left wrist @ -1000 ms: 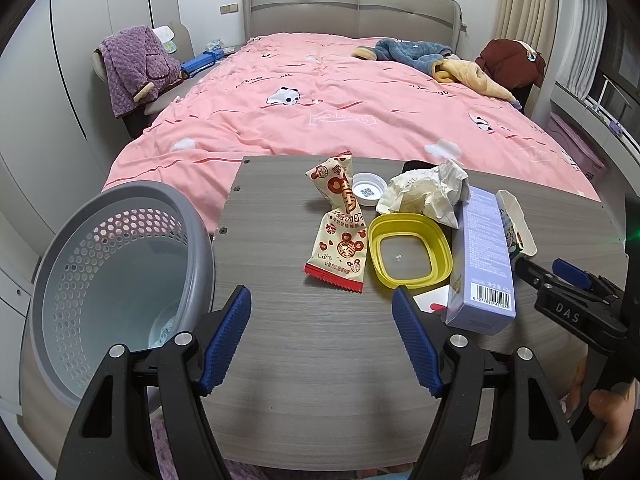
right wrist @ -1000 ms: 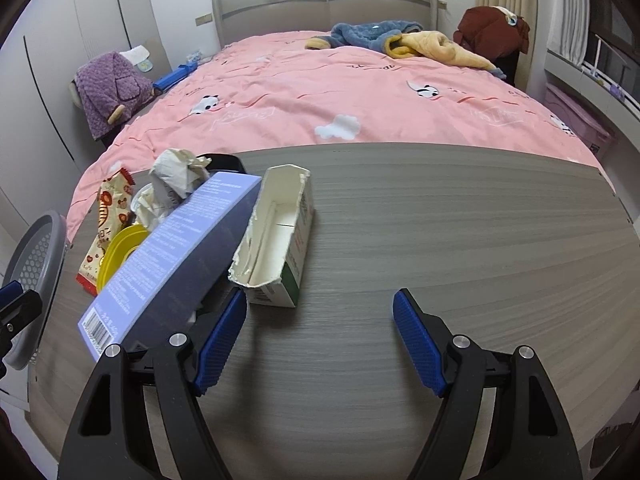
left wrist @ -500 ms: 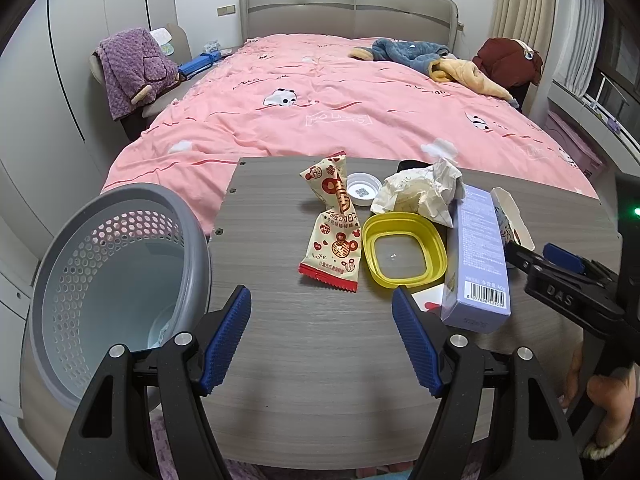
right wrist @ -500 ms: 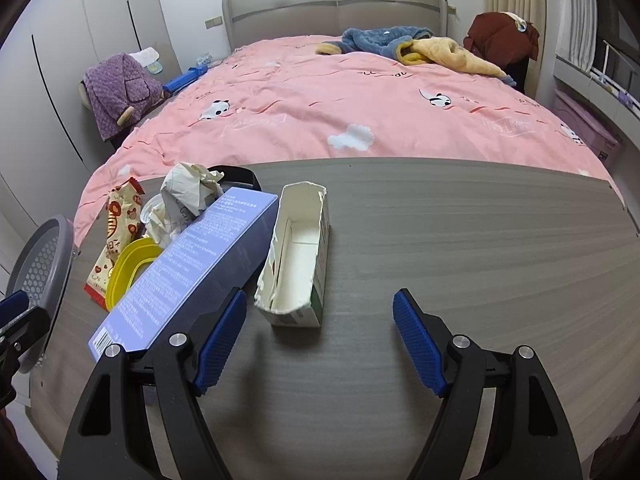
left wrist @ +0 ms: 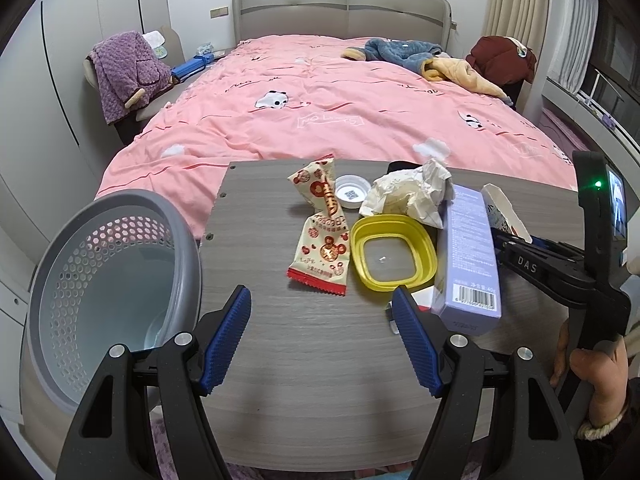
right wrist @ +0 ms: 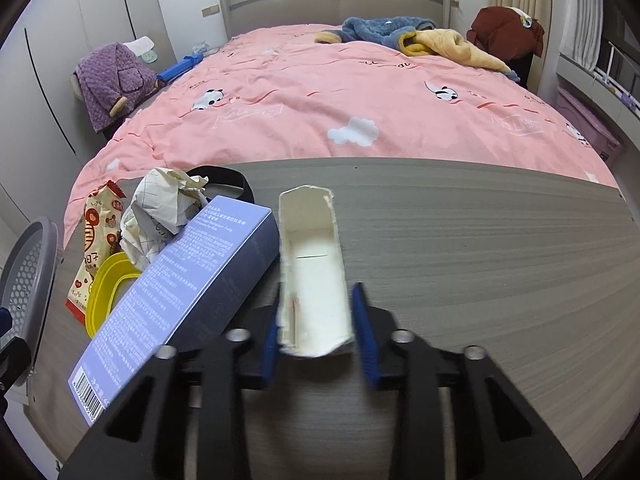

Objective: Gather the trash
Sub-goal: 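Grasp the lavender box with the left tool while the right tool holds the carton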

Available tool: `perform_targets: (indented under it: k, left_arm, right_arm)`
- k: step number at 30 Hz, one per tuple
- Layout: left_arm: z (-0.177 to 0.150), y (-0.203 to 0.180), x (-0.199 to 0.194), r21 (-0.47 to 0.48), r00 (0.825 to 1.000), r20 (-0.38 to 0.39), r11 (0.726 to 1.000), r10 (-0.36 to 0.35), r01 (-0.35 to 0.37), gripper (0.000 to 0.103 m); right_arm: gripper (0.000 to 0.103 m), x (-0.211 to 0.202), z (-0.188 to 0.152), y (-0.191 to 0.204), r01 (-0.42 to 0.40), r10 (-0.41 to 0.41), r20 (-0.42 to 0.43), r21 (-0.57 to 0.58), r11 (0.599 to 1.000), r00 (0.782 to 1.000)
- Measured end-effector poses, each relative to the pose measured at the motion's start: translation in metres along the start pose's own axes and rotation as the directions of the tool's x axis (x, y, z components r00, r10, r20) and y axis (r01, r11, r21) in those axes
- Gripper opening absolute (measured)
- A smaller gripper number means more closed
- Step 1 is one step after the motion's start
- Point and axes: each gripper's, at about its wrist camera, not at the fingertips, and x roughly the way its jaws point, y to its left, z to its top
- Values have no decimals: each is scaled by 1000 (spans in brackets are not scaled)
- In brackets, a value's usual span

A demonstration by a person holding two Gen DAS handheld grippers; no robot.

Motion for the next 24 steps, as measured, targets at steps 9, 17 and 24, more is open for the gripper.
perform_targets:
  k: [9,17,24]
  left_arm:
    - [10,-18,-1,29,999,-3,999,-44,44,70]
    - [28,-50,4,81,994,-28,991,-101,103,70]
    - [38,-80,24,120,988,-84,983,-130,140,70]
  right_arm:
    - [29,-23,-6,-14,-38,37,44,28,999,998]
    - [29,-50,-20,-33,-60,56,74,55,997,996]
    - [29,-58,-27,-52,-89,83,75,88,992,994]
